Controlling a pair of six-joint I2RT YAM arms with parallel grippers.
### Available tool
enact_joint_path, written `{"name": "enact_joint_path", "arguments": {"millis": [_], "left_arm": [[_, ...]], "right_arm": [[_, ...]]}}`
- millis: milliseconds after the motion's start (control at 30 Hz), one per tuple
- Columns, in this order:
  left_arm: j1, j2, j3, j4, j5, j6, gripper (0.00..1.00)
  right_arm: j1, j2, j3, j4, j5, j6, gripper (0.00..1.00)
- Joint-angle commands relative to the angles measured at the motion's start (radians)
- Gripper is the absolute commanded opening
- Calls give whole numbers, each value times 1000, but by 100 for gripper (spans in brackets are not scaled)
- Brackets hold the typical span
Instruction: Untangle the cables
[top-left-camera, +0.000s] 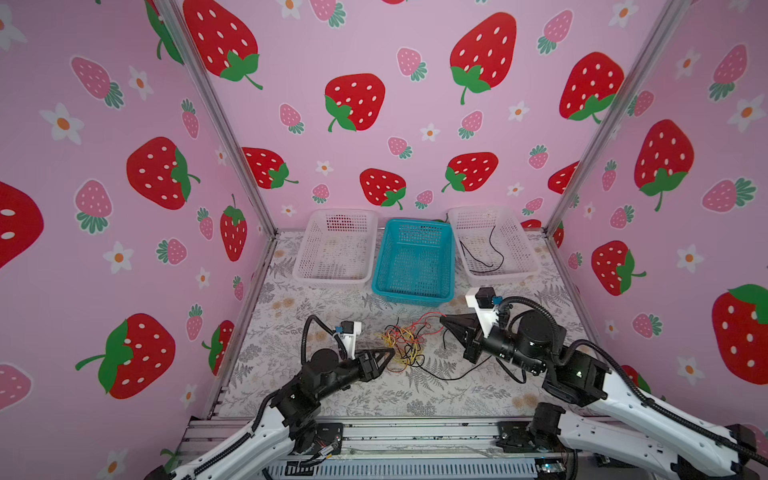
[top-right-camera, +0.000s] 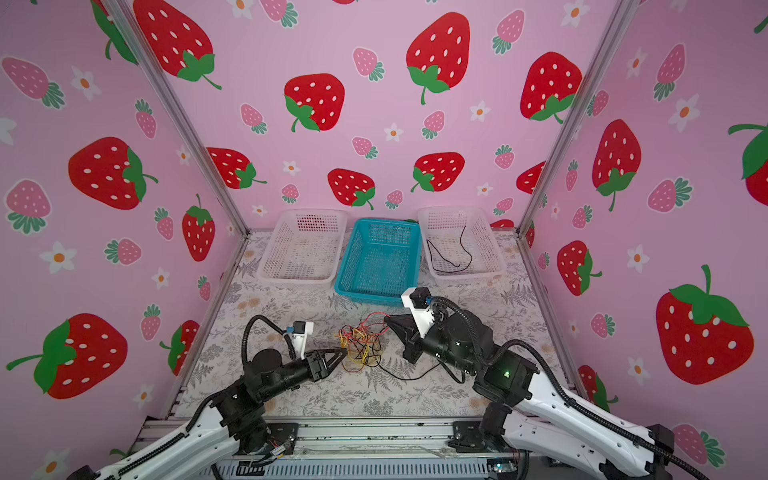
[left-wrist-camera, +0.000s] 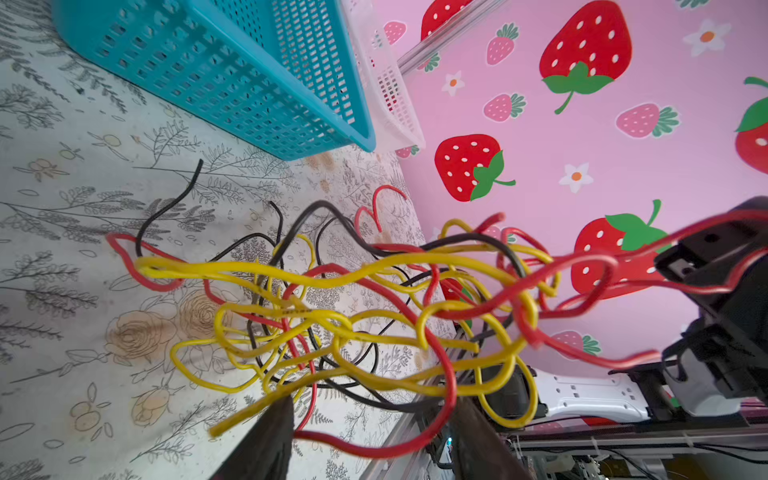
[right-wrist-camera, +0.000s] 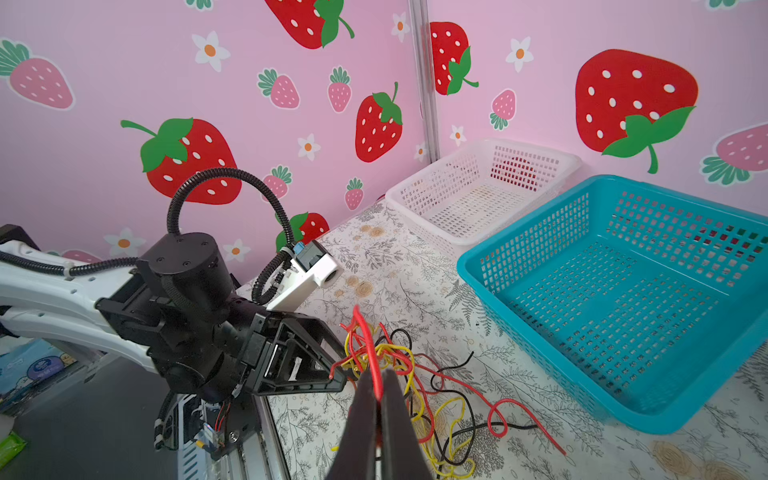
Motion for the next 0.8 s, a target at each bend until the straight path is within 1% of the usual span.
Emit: {"name": "enact_joint_path", "arguments": {"millis": [0, 200, 300, 467, 567, 600, 633, 667, 767], "left_arm": [[-2, 11, 58, -21, -2, 27, 52], [-2, 23, 59, -37, -28, 31, 35], [-1, 17, 65, -60, -38, 41, 25], [-2, -30, 73, -139, -67, 58, 10], [0, -81, 69, -204, -102, 59, 0], [2, -98, 67, -234, -103, 60, 0], [2, -119, 67, -266, -143, 59, 0], [3, -136, 68, -294, -155, 60, 0], [10, -195, 67, -364, -174, 59, 0]], "right_arm": [[-1, -9, 4, 63, -31, 16, 0], [-1, -12, -3, 61, -52, 20, 0], [-2, -23, -5, 48, -29, 17, 0], [-1, -51, -5, -6, 57, 19, 0], [-2, -68, -5, -46, 123, 29, 0], [-1, -75, -3, -61, 154, 34, 0], [-2, -82, -4, -78, 189, 39, 0], [-2, -90, -3, -97, 228, 45, 0], [-4, -107, -3, -157, 346, 67, 0]]}}
